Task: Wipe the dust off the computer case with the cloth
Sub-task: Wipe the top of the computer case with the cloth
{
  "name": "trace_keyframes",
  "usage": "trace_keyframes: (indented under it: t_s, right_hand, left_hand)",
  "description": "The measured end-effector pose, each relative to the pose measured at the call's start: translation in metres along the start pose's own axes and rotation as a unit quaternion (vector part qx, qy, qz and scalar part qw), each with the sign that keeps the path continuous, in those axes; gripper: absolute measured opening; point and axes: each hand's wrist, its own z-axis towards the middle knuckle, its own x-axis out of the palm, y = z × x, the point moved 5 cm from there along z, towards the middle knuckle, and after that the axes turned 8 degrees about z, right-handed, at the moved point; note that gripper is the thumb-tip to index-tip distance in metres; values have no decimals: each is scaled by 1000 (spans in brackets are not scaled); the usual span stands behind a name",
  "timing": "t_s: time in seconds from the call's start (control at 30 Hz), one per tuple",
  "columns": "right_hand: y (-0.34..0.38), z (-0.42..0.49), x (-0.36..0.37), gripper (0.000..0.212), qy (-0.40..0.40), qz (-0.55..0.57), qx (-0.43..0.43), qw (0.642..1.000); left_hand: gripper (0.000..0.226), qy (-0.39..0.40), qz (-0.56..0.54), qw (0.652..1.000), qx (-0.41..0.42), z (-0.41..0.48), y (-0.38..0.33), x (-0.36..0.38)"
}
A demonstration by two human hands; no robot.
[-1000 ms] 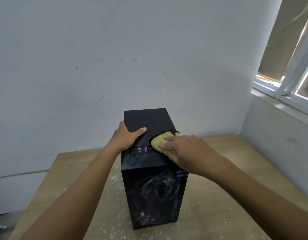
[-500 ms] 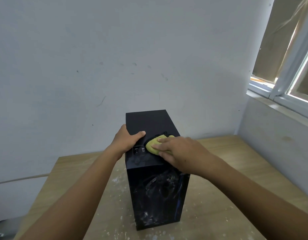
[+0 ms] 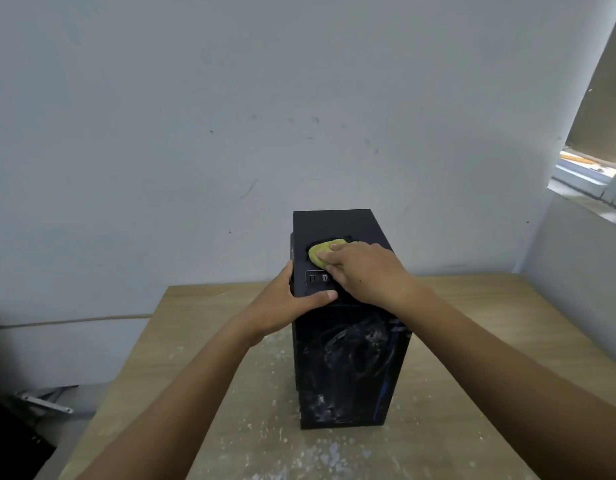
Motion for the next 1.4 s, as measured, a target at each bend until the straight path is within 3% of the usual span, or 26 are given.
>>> trace_keyframes:
  t_s: [0.13,0.3,0.57,0.87,0.97,1.1,1.17,1.27,1.4]
  right_hand:
    - [10,-27,-1,36,18,12,-23,1000]
    - [27,-64,-1,38,11,23,-32,999]
    - [37,-91,4,38,-8,46,-32,998]
    - [55,-32,9,31,-9,-1,39,999]
    - [68,-25,12,27,-33,-29,49,998]
    - [73,-36,19,33,-66,-9,28,997]
    - [70,-50,20,34,-72,8,9,997]
    - [57,-74,18,37,-71,47,-4,996]
    - [17,-95,9,38,-80,80,33,993]
  left_hand:
    - [82,12,13,997,69,-11,-2,7]
    - [94,-61,24,992,110,-19,12,19]
    - [87,-109,11,984,143,-18,16,24]
    - [77,-107,46,988,100,-14,25,25]
    - [63,-110,90,985,92,-13,24,24]
    - [25,-126,149,976,101,-15,17,24]
    - [19,-129,147,975,101,-17,18,26]
    - [33,-126,94,983,100,-18,19,25]
    - [82,-116,48,986,108,-18,22,24]
